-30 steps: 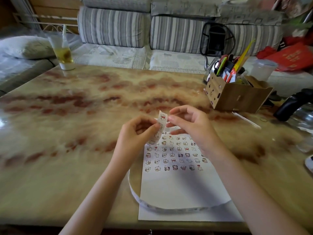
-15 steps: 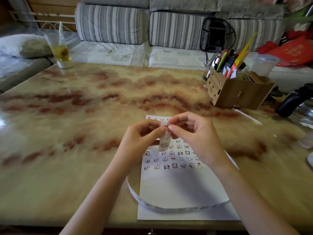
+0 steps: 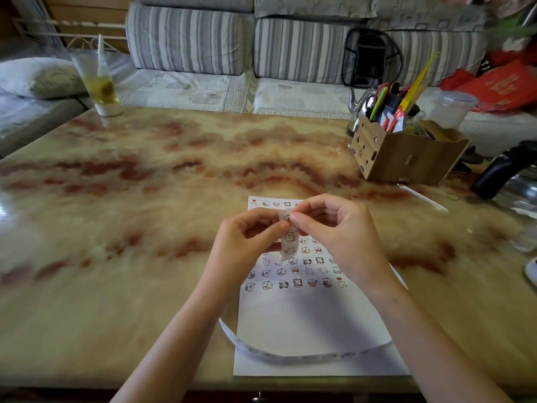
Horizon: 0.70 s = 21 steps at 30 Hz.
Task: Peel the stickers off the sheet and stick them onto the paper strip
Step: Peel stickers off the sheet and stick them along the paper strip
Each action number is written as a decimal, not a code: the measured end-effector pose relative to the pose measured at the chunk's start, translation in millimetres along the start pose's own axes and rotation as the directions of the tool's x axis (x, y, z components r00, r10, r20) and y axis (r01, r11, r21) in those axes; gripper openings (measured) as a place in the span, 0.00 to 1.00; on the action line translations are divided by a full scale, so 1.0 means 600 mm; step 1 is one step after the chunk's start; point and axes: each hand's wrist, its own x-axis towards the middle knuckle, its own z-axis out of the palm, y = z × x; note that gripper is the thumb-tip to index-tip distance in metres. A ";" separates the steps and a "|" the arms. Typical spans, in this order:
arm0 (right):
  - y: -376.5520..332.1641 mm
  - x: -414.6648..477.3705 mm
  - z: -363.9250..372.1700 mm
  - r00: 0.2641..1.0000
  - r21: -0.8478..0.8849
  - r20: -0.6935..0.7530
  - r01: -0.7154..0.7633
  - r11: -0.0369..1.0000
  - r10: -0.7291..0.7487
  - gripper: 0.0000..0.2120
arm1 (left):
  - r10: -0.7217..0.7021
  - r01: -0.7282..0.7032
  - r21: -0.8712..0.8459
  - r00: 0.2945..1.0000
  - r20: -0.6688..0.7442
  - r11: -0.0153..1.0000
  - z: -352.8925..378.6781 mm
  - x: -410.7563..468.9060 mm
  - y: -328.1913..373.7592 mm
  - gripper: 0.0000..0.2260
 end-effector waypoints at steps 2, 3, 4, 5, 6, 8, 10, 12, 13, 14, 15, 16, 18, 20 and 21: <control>0.002 0.000 0.000 1.000 -0.024 0.003 0.011 1.000 -0.011 0.03 | -0.007 0.007 -0.003 1.000 -0.008 1.000 0.001 0.000 -0.001 0.05; 0.003 -0.001 0.001 1.000 -0.039 0.007 0.016 0.999 -0.016 0.03 | -0.010 0.010 0.000 1.000 -0.012 1.000 0.001 0.000 -0.001 0.05; 0.004 -0.001 0.001 1.000 -0.050 0.010 0.017 0.999 -0.017 0.03 | -0.013 0.013 0.006 1.000 -0.015 1.000 0.001 0.000 -0.002 0.06; 0.006 -0.001 0.001 1.000 -0.059 0.014 0.015 0.998 -0.014 0.03 | -0.014 0.015 0.013 1.000 -0.018 1.000 0.001 0.000 -0.002 0.06; 0.007 -0.002 0.001 1.000 -0.068 0.018 0.013 0.998 -0.012 0.03 | -0.016 0.016 0.020 1.000 -0.019 1.000 0.001 0.000 -0.002 0.06; 0.008 -0.002 -0.001 0.999 -0.099 0.029 0.017 0.995 -0.014 0.03 | -0.023 0.024 0.027 1.000 -0.017 0.999 0.003 0.000 -0.002 0.05; 0.007 -0.002 -0.003 0.999 -0.150 0.042 0.030 0.988 -0.024 0.04 | -0.039 0.040 0.020 0.999 -0.016 0.999 0.004 0.000 -0.001 0.06; 0.007 -0.004 -0.004 0.997 -0.230 0.048 0.071 0.971 -0.061 0.05 | -0.057 0.058 0.020 0.998 -0.018 0.998 0.005 0.000 -0.001 0.08; 0.009 -0.005 -0.004 0.994 -0.283 0.053 0.104 0.953 -0.093 0.04 | -0.067 0.067 0.018 0.998 -0.017 0.998 0.005 0.000 -0.001 0.08; 0.012 -0.006 -0.003 0.989 -0.335 0.062 0.148 0.930 -0.135 0.04 | -0.078 0.079 0.005 0.997 -0.016 0.997 0.006 0.000 -0.001 0.09; 0.015 -0.007 -0.003 0.981 -0.380 0.074 0.196 0.904 -0.181 0.03 | -0.092 0.092 -0.016 0.996 -0.015 0.996 0.006 0.000 -0.001 0.09; 0.019 -0.008 -0.003 0.971 -0.413 0.085 0.238 0.879 -0.223 0.03 | -0.107 0.107 -0.038 0.994 -0.014 0.994 0.007 -0.001 -0.001 0.09; 0.024 -0.010 -0.004 0.953 -0.452 0.092 0.297 0.841 -0.288 0.04 | -0.133 0.132 -0.061 0.991 -0.010 0.989 0.009 -0.003 -0.001 0.09; 0.026 -0.012 -0.005 0.938 -0.467 0.098 0.338 0.817 -0.332 0.04 | -0.165 0.165 -0.084 0.986 -0.002 0.983 0.009 -0.003 -0.001 0.09; 0.028 -0.014 -0.006 0.933 -0.473 0.105 0.351 0.808 -0.344 0.02 | -0.183 0.182 -0.096 0.983 0.004 0.979 0.009 -0.003 -0.002 0.09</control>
